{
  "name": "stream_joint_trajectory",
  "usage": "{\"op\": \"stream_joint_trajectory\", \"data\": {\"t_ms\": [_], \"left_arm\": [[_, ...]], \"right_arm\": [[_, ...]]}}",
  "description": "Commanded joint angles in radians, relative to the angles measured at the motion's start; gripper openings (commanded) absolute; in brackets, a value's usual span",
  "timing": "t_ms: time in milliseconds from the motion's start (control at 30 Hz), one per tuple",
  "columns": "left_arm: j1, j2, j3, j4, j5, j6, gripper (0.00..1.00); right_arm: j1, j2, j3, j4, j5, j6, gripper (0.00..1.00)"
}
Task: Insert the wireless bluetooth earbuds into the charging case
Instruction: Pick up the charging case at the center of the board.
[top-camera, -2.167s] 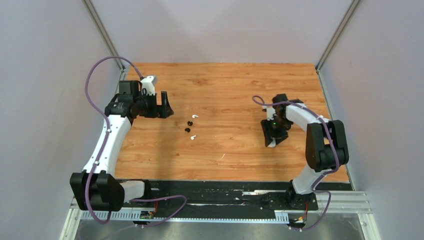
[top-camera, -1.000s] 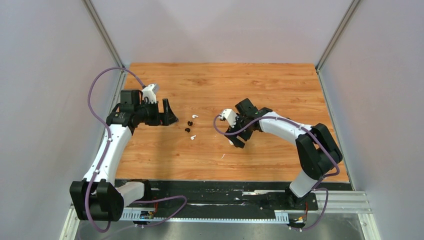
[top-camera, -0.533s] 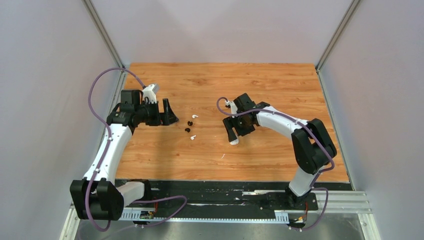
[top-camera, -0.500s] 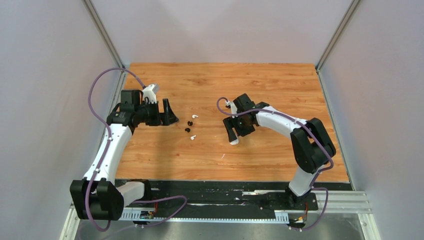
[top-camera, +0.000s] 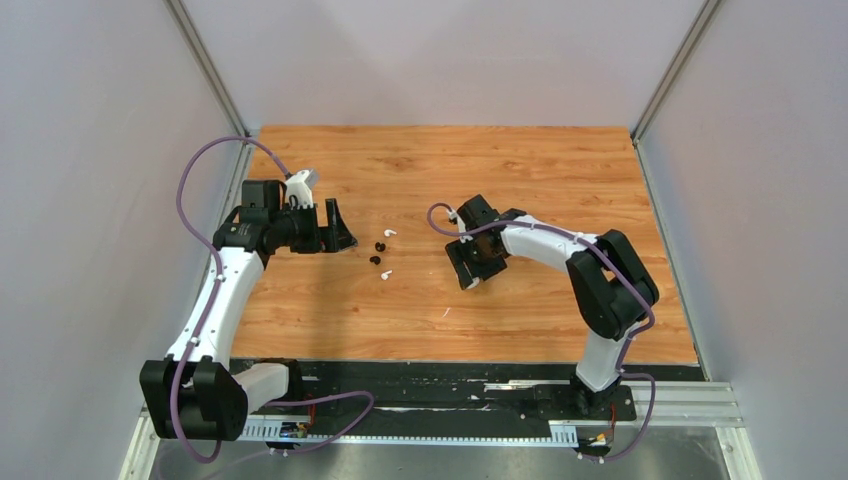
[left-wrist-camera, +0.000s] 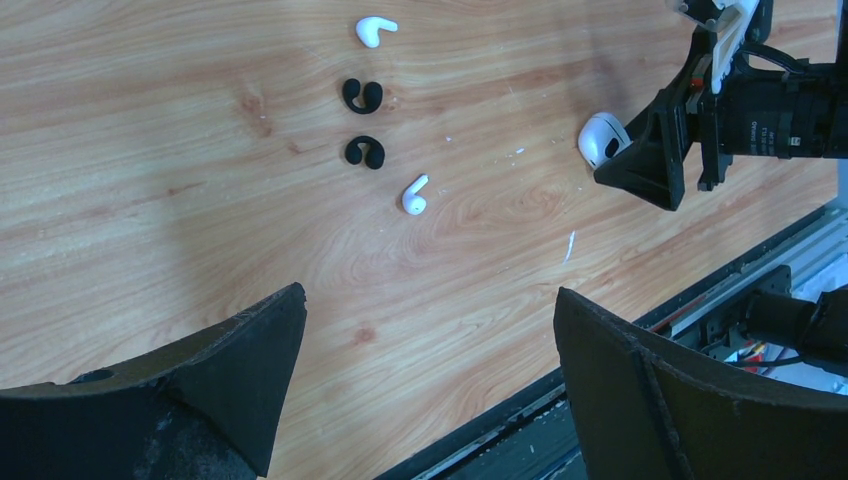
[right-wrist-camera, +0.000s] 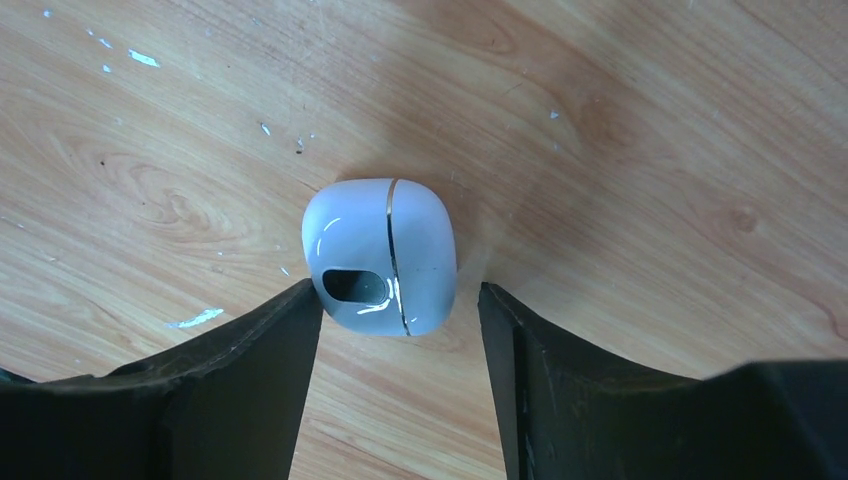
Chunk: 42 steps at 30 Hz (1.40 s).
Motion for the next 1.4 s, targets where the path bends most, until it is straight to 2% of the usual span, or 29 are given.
{"op": "stream_joint_trajectory", "data": {"t_ms": [0, 133, 367, 633, 867, 967, 1000, 1067, 1167, 1367], "left_arm": [[0.001, 0.006, 0.025, 0.008, -0.006, -0.003, 1.00], [0.001, 0.015, 0.021, 0.026, -0.003, -0.013, 1.00], [0.001, 0.035, 0.011, 0.059, 0.027, -0.025, 0.99], [0.001, 0.036, 0.000, 0.072, 0.047, -0.032, 0.99], [0.001, 0.038, -0.004, 0.074, 0.046, -0.029, 0.99], [0.002, 0.038, -0.007, 0.078, 0.046, -0.028, 0.99], [0.001, 0.038, -0.008, 0.081, 0.049, -0.029, 0.99], [0.000, 0.041, -0.004, 0.081, 0.050, -0.042, 0.99], [-0.015, 0.055, 0.025, 0.090, 0.083, -0.050, 0.98], [-0.115, 0.076, 0.068, 0.219, 0.188, -0.050, 0.97]], "right_arm": [[0.011, 0.027, -0.005, 0.046, 0.077, -0.032, 0.61], [0.011, 0.028, -0.020, 0.071, 0.082, -0.095, 0.55], [0.010, 0.123, 0.001, 0.044, 0.098, -0.227, 0.50], [0.010, 0.131, -0.005, 0.054, 0.023, -0.287, 0.64], [0.010, 0.139, -0.006, 0.086, 0.010, -0.348, 0.62], [0.010, 0.132, -0.027, 0.117, 0.012, -0.380, 0.50], [0.009, 0.123, -0.034, 0.125, 0.007, -0.396, 0.42], [0.010, 0.083, -0.051, 0.134, 0.010, -0.442, 0.22], [0.010, -0.066, -0.107, 0.234, 0.046, -0.553, 0.06], [0.013, -0.392, -0.175, 0.562, 0.028, -0.730, 0.02]]}}
